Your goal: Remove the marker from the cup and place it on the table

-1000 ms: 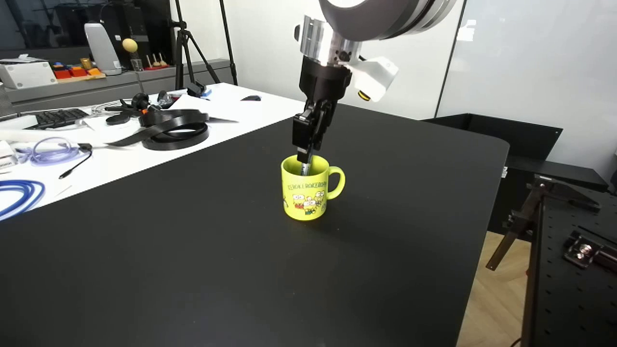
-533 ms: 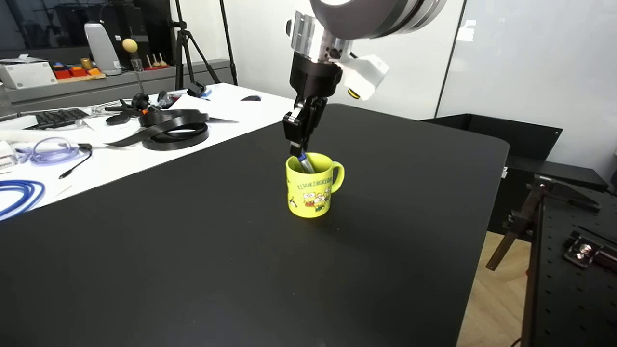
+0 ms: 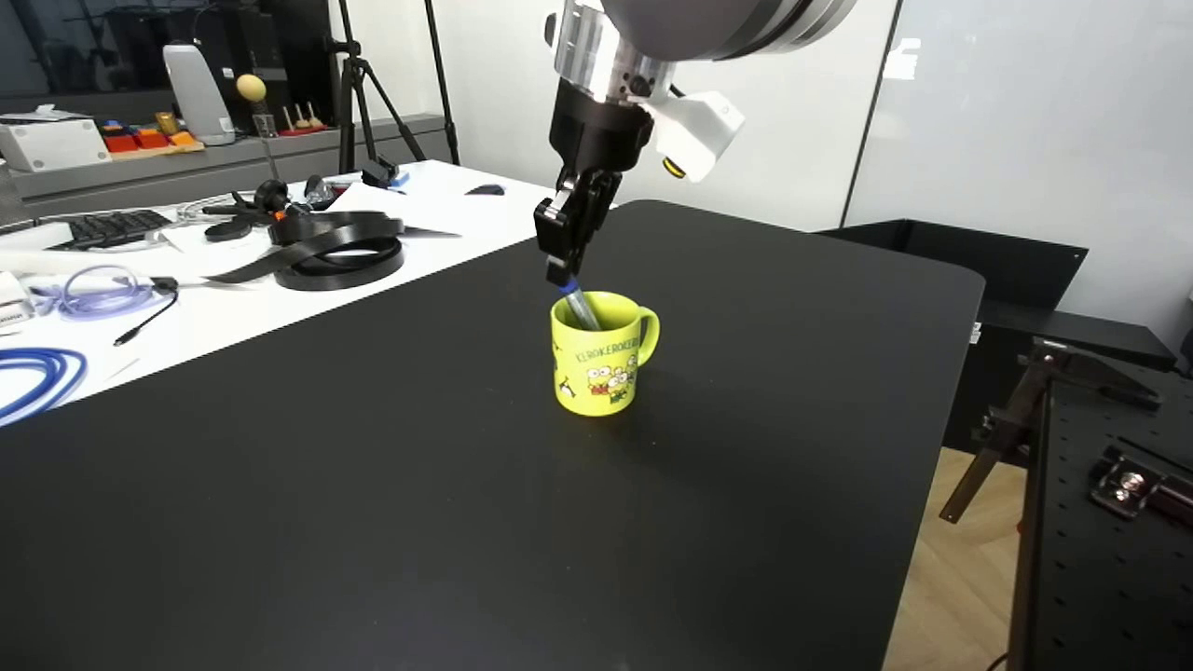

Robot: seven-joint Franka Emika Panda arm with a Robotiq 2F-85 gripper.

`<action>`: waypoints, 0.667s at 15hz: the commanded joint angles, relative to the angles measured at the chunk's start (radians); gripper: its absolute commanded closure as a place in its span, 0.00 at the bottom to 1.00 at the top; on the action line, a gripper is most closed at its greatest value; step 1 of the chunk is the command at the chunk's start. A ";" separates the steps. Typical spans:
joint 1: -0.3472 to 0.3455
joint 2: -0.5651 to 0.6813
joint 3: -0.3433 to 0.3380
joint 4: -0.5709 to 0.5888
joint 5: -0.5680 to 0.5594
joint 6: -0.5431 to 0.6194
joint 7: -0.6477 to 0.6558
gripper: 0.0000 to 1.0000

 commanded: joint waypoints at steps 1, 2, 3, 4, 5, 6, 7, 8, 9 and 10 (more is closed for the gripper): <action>0.014 -0.071 -0.016 -0.023 -0.043 0.006 0.016 0.95; 0.017 -0.093 -0.018 -0.024 -0.053 -0.007 0.015 0.95; 0.035 -0.118 -0.041 -0.025 -0.075 -0.020 0.029 0.95; 0.042 -0.147 -0.050 -0.025 -0.090 -0.041 0.034 0.95; 0.050 -0.173 -0.064 -0.024 -0.108 -0.061 0.041 0.95; 0.053 -0.200 -0.072 -0.022 -0.118 -0.091 0.044 0.95; 0.054 -0.223 -0.076 -0.020 -0.123 -0.119 0.046 0.95; 0.054 -0.246 -0.080 -0.017 -0.125 -0.153 0.049 0.95; 0.052 -0.268 -0.082 -0.012 -0.119 -0.195 0.050 0.95; 0.050 -0.284 -0.085 -0.008 -0.118 -0.233 0.051 0.95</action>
